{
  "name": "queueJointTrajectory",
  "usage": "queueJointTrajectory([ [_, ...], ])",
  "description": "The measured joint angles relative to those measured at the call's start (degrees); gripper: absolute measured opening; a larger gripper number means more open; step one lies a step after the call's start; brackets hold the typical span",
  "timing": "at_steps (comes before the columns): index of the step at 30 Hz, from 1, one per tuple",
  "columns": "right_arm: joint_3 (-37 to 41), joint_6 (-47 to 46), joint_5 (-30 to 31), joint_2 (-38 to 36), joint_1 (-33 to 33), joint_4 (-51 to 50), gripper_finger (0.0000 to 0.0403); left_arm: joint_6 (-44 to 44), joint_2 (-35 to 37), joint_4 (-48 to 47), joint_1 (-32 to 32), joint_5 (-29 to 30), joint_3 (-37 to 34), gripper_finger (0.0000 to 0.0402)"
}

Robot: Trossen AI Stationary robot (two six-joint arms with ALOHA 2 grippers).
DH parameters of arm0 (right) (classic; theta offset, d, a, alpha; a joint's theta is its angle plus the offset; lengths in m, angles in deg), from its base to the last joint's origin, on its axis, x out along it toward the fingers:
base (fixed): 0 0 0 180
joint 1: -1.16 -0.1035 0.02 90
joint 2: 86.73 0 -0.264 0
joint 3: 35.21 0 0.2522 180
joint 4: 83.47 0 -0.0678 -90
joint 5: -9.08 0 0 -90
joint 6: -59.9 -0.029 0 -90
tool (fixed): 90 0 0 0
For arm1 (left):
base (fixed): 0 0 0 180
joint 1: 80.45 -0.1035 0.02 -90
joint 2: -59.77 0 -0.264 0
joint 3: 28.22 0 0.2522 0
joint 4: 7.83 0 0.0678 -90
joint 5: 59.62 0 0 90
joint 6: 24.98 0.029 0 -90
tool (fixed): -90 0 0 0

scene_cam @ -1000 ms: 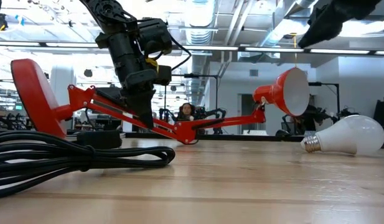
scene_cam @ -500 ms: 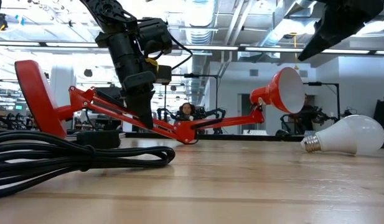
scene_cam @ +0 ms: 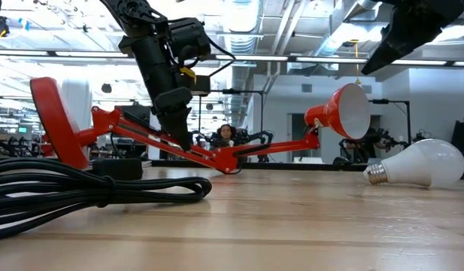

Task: Screw lightbulb
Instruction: Insert the lightbulb in the lamp

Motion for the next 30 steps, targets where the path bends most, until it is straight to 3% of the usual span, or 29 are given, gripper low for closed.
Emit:
queueJointTrajectory([
  [11,2.6,-0.1,-1.9,0.0,-0.9,0.7,0.0242,2.7,0.0,0.1,0.2,6.3,0.0,0.0138],
  [16,7.7,-1.4,-6.0,0.5,-2.9,5.5,0.0264,6.2,0.0,0.1,0.7,7.3,-0.1,0.0141],
  [26,8.4,-6.6,-6.0,1.1,-7.2,7.1,0.0287,7.4,-0.1,0.5,1.2,7.7,-0.1,0.0141],
  [30,8.3,-12.4,-6.1,2.8,-11.0,6.7,0.0287,12.8,-0.2,6.4,1.6,11.2,-2.3,0.0141],
])
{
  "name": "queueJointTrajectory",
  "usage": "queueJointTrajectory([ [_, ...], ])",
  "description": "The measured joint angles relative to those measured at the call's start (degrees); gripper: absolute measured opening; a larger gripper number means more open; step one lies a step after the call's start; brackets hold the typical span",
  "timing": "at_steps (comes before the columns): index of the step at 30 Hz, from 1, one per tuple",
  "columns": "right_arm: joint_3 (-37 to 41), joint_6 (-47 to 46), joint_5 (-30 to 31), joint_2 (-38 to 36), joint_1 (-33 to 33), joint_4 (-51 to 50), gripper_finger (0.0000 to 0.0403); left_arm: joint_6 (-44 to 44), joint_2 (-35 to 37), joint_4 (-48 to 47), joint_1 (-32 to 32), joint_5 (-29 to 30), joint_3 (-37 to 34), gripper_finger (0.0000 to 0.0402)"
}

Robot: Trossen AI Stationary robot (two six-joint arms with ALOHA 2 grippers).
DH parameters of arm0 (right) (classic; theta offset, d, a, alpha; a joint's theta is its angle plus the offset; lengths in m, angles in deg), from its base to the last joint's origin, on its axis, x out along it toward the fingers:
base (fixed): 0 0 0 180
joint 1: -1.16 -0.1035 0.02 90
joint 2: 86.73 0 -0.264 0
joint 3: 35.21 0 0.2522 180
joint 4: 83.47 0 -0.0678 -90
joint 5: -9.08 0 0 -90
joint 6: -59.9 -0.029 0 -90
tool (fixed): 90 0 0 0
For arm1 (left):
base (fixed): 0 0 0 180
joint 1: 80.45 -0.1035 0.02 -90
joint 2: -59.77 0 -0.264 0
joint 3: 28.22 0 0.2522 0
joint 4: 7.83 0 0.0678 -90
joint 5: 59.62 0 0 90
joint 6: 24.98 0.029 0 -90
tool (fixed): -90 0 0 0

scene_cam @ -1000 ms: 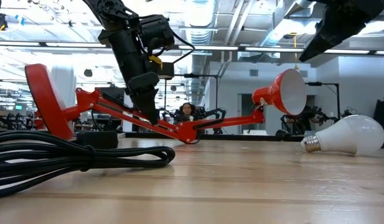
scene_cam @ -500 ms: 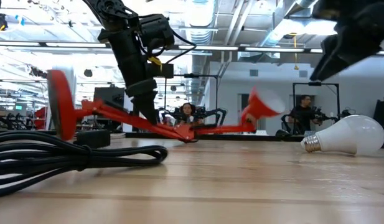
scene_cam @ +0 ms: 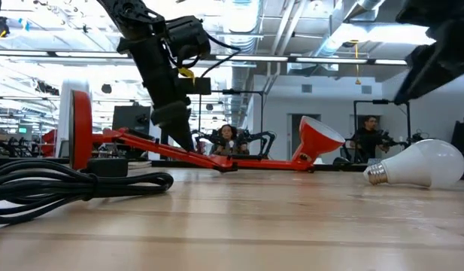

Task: Screw lightbulb
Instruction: Insert the lightbulb in the lamp

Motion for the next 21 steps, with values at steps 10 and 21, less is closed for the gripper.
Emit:
queueJointTrajectory([
  [10,-0.1,-2.6,0.0,4.0,-3.6,-2.2,0.0287,6.3,-0.5,23.9,0.7,0.1,-2.3,0.0141],
  [21,-0.3,-1.8,0.1,3.1,-1.8,-2.5,0.0287,8.6,-15.9,35.5,0.9,6.9,2.6,0.0141],
])
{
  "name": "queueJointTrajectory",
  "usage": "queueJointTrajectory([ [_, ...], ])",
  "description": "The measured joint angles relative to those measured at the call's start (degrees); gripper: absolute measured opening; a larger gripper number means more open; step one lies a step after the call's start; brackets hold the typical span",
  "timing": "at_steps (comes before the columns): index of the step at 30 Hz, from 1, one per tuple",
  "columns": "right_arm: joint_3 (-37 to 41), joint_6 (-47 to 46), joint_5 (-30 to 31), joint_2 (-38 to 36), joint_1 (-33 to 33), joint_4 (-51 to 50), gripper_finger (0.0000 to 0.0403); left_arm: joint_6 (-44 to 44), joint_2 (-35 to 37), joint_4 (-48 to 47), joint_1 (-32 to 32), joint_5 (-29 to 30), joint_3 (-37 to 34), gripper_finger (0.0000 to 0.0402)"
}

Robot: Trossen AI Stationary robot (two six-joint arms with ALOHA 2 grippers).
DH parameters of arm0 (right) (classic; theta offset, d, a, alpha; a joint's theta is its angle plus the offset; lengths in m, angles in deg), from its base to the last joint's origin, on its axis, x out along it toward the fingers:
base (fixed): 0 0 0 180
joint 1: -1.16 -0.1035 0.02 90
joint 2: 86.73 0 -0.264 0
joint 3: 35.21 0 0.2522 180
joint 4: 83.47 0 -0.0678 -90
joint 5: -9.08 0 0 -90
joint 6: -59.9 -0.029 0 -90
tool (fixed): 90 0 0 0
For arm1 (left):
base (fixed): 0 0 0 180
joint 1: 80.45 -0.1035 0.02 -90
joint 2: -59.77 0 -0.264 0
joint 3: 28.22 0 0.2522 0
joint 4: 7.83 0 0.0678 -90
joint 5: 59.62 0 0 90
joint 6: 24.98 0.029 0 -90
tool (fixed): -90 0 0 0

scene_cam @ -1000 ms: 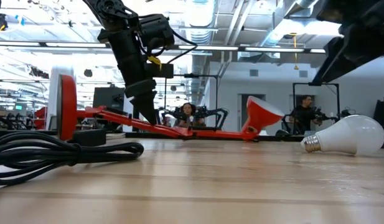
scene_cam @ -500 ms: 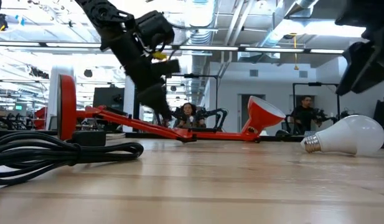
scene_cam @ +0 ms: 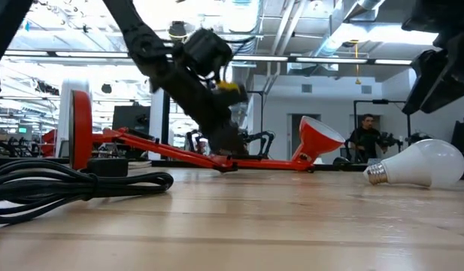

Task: Screw lightbulb
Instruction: Insert the lightbulb in the lamp

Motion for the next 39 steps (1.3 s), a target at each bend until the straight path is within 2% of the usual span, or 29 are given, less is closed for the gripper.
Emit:
queueJointTrajectory([
  [4,0.0,0.5,-0.1,0.0,-0.1,0.1,0.0287,-0.4,-4.1,-3.4,0.0,1.1,3.2,0.0141],
  [9,0.0,0.9,-0.1,0.0,-0.1,0.0,0.0286,-1.7,-5.7,-8.5,0.0,1.3,6.1,0.014],
  [19,0.0,1.2,-0.1,0.0,-0.1,0.2,0.0286,-2.0,-5.1,-13.5,0.1,-0.4,6.3,0.0086],
  [23,0.0,1.4,-0.1,0.0,-0.1,0.2,0.0286,-1.5,-5.1,-16.7,0.8,-2.1,6.4,0.0086],
  [27,0.0,2.3,-0.1,0.0,0.1,0.2,0.0286,1.9,-4.8,-18.1,2.4,-1.7,6.4,0.009],
  [31,0.0,2.2,-0.1,0.0,0.4,0.2,0.0286,1.7,-4.1,-19.6,3.2,-0.9,6.4,0.009],
  [39,0.0,1.8,-0.1,0.0,1.4,0.2,0.0286,1.1,-1.0,-28.5,4.1,-2.0,6.2,0.0091],
])
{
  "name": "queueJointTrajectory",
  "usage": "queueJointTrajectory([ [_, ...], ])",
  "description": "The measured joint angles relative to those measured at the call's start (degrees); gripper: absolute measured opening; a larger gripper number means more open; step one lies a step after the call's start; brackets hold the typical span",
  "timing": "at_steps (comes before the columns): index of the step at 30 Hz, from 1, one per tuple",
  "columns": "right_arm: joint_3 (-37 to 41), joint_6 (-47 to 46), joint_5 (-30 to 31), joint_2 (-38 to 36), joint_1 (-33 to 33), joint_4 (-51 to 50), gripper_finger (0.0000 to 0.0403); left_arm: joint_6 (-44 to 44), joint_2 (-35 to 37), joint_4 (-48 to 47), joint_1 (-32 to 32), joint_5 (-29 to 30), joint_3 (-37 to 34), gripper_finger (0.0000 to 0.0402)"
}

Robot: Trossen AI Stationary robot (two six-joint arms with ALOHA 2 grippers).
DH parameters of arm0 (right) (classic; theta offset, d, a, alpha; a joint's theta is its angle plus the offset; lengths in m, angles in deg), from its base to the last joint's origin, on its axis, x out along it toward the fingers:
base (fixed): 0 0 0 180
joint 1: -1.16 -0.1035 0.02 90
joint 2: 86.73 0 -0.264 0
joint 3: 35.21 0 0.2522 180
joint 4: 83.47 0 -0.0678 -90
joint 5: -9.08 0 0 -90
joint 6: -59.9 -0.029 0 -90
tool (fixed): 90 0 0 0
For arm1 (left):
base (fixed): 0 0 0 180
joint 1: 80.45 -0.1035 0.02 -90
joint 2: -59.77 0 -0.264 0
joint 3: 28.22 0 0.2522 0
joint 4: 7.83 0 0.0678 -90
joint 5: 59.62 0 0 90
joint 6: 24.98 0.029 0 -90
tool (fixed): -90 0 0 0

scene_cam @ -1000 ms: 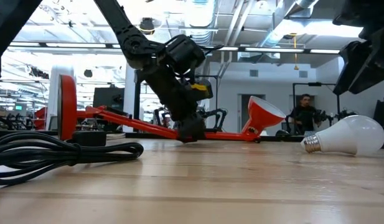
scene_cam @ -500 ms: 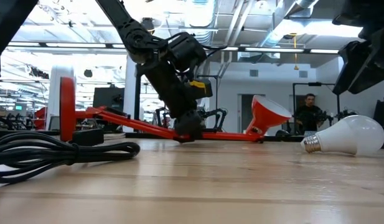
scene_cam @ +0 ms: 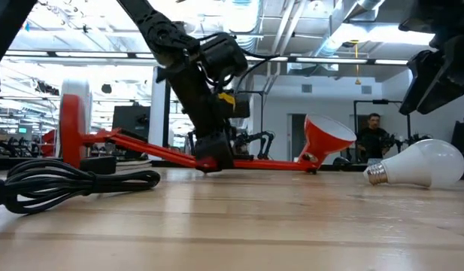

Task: Screw lightbulb
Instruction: Insert the lightbulb in the lamp

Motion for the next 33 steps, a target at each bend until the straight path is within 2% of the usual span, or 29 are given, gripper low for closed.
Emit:
queueJointTrajectory([
  [5,0.0,-1.9,0.0,0.0,0.1,0.1,0.0286,0.1,2.0,-2.8,1.4,-1.1,-0.1,0.0091],
  [11,0.0,-5.2,-2.7,0.0,-2.9,-0.1,0.0287,-0.7,3.5,-6.2,3.0,0.6,-0.3,0.0091],
  [20,0.0,-9.2,0.0,2.1,-5.8,-2.0,0.0287,-1.5,4.5,-6.6,4.2,4.3,-0.3,0.0116],
  [27,0.0,-10.8,-3.2,5.8,-5.2,-2.6,0.0287,-4.7,4.8,-6.4,5.3,6.2,-0.3,0.0138],
  [33,0.0,-12.4,-4.4,5.4,-5.5,-2.9,0.0301,-5.6,5.7,-4.9,6.5,6.2,-0.1,0.0143],
])
